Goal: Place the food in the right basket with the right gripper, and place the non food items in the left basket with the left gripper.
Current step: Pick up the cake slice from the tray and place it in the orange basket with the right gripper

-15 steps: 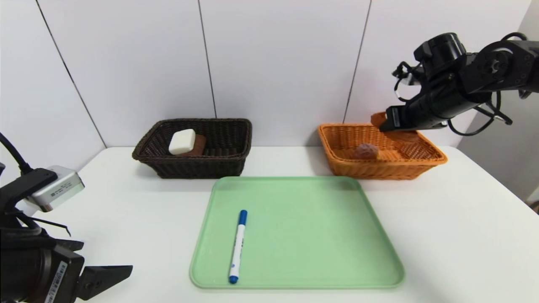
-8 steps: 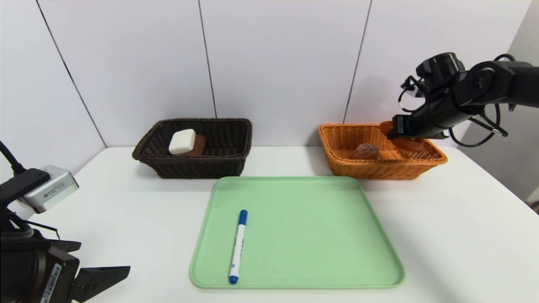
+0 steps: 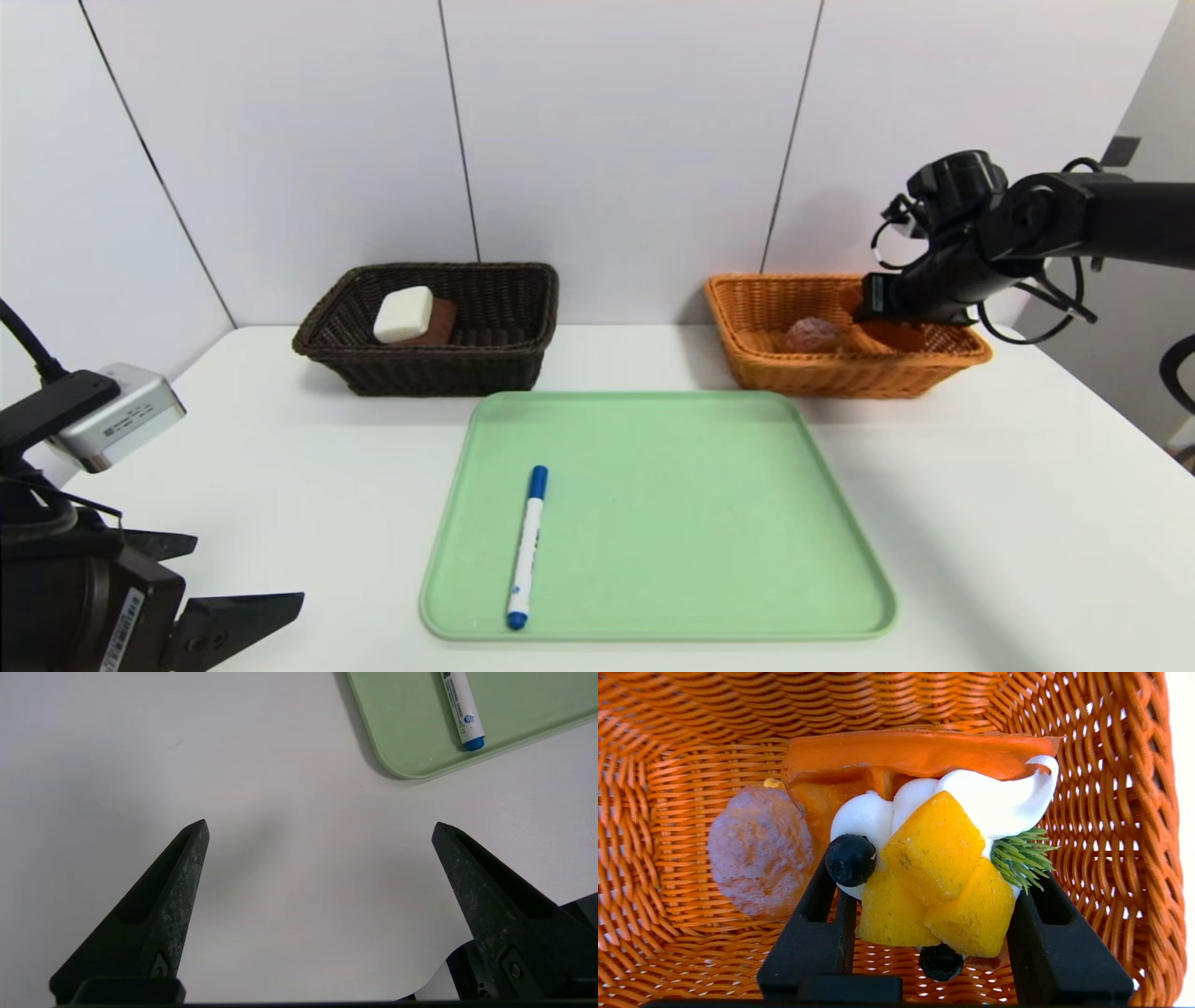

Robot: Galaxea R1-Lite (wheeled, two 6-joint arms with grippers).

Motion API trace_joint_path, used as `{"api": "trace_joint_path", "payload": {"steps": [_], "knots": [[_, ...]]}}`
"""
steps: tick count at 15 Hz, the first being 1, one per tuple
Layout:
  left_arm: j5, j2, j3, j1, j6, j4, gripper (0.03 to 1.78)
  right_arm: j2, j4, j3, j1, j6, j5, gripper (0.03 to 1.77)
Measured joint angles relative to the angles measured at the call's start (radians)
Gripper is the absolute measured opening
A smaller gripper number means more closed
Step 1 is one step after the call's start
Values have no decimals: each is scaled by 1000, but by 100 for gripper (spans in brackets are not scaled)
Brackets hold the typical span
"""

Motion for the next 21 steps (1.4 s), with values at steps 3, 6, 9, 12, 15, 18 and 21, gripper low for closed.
{"api": "trace_joint_path", "payload": {"steps": [3,6,9,12,15,18,21], "knots": [[0,-1,0,-1,0,-20,169,14,-6,0,3,1,-1,86],[-1,-2,3,-1,-1,-21,169,18,-3,0,6,-1,-2,92],[-1,-1,0,0,-1,-31,169,19,-7,0,8,-1,-1,119],[1,0,5,0,-1,-35,169,21,-7,0,8,-1,-5,136],[10,2,5,0,0,-62,169,21,-7,0,8,-3,-10,147],[47,9,6,3,1,-171,169,10,-3,0,1,-15,-13,155],[94,33,-30,4,2,-188,169,-33,-6,0,1,-51,-5,160]]}}
